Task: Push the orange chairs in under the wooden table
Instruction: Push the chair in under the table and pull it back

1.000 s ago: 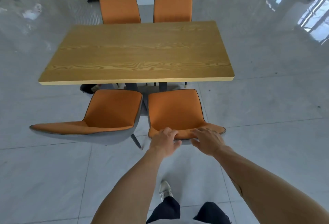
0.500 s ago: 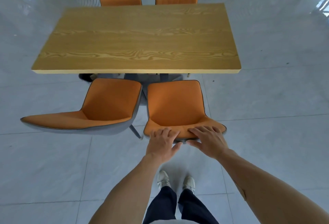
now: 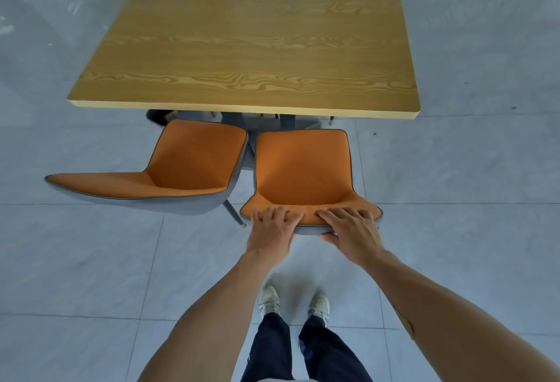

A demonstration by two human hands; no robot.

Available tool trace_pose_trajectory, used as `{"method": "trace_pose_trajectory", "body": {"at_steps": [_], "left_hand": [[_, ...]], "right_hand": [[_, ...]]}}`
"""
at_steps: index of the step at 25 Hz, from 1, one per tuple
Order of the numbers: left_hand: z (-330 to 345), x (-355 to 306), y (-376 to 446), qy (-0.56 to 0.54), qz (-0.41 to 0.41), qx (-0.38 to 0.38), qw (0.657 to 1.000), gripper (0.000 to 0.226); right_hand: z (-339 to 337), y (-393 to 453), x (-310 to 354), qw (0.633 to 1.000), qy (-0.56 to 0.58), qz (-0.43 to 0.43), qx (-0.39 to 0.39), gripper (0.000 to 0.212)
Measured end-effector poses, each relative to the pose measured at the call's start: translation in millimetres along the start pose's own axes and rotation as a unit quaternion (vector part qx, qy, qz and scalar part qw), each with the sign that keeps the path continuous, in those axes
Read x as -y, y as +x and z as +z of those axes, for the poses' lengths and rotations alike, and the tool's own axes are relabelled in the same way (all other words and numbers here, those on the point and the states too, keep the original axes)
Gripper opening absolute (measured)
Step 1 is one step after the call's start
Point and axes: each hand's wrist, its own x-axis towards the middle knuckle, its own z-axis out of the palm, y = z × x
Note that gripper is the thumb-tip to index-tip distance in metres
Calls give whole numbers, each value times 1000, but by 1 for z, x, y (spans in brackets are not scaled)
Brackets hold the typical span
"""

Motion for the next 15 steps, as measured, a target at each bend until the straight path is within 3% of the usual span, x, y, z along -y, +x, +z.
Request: {"method": "trace_pose_trajectory", "body": {"at_steps": [15], "left_hand": [[-4,40,-12,38,63,14,997,67]], "right_hand": [[3,0,43,999,-10,39,24,48]]}}
